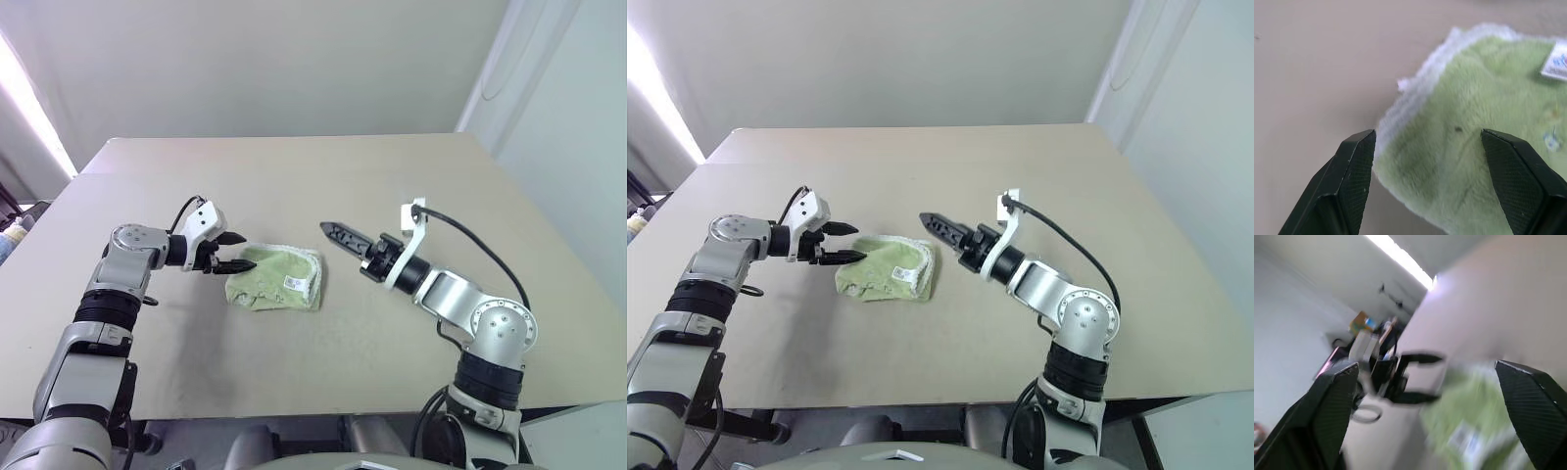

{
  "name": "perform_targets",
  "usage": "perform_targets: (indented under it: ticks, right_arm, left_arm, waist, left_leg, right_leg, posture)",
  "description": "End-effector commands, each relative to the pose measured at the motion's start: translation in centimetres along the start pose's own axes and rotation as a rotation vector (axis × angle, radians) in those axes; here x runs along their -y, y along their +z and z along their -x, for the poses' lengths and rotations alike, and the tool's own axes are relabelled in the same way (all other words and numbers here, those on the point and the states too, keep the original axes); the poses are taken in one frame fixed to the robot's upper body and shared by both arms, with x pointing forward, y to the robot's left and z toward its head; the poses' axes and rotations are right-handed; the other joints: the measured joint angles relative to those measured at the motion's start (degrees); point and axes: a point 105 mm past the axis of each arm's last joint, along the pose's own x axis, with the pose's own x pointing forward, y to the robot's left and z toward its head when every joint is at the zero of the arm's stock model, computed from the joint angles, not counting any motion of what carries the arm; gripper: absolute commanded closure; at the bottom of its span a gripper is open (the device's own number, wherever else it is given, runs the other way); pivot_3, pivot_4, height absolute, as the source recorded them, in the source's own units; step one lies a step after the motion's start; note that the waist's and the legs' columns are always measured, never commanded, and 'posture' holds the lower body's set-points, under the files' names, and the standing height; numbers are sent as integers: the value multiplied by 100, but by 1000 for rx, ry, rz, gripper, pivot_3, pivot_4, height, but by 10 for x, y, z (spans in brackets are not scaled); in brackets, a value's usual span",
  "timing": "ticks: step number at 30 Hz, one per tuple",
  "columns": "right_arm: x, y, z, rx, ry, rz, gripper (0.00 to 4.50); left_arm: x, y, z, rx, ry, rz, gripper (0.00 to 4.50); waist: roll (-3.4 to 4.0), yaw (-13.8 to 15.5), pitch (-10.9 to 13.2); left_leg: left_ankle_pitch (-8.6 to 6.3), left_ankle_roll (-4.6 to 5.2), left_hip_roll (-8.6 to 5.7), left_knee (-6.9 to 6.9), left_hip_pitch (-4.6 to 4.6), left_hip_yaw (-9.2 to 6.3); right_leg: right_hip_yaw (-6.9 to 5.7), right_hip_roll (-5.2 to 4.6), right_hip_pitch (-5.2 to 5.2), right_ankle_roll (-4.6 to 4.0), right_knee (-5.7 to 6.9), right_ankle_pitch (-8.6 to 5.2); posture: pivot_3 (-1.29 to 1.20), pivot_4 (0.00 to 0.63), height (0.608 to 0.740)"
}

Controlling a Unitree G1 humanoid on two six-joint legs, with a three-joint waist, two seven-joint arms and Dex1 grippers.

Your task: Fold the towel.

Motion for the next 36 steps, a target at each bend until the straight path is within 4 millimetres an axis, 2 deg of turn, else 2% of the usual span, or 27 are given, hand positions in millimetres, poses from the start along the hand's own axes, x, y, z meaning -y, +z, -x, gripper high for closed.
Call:
perform_targets:
  ticks: [1, 4, 7, 11, 18, 21, 29, 36]
  right_arm:
    - [-9, -19, -5, -61, 40, -183, 30]
    - [-7, -49, -11, -197, -24, -289, 30]
    - [-7, -67, -16, -269, -81, -413, 30]
    - [-3, -72, -25, -275, -143, -492, 30]
    - [21, -84, -37, -308, -354, -626, 30]
    - [24, -85, -38, -312, -385, -641, 30]
    - [35, -61, -56, -192, -417, -655, 30]
    - [47, -48, -65, -105, -449, -646, 30]
  left_arm:
    - [-3, 3, 5, -6, 14, -53, 870]
    - [-2, 5, 2, 4, 7, -45, 870]
    - [2, 6, -4, 10, -10, -47, 870]
    - [3, 6, -7, 11, -17, -50, 870]
    - [10, 7, -13, 12, -54, -65, 870]
    - [13, 7, -14, 8, -64, -69, 870]
    - [18, 6, -18, 9, -79, -69, 870]
    - [19, 5, -18, 8, -80, -67, 870]
  waist:
    - [0, -10, 0]
    - [1, -40, 1]
    - [1, -119, 1]
    - [0, -198, 0]
    - [0, -275, 1]
    - [0, -298, 0]
    - [1, -306, 1]
    - [2, -306, 2]
  left_leg:
    - [0, 0, 1, 0, 1, 1]
    - [0, 0, 9, 2, 2, 5]
    - [0, 0, 15, 1, -3, 6]
    - [0, 0, 27, 1, -6, 10]
    - [0, 0, 43, 1, -6, 8]
    - [0, 1, 44, 1, -7, 9]
    - [0, 1, 48, 1, -1, 9]
    - [0, 1, 50, 0, -6, 10]
  right_leg:
    - [1, -1, 1, 0, -1, 0]
    - [3, -3, 3, 1, -4, -3]
    - [3, -3, 3, 4, -9, -6]
    - [5, -2, 3, 6, -15, -5]
    - [3, 5, 3, 5, -14, -5]
    - [6, 3, 3, 6, -17, -5]
    - [5, 8, 3, 1, -13, -2]
    - [3, 8, 2, 1, -18, -2]
  posture:
    - [0, 0, 712]
    - [0, 0, 712]
    - [0, 0, 712]
    - [0, 0, 712]
    - [0, 0, 712]
    - [0, 0, 712]
    - [0, 0, 712]
    - [0, 0, 712]
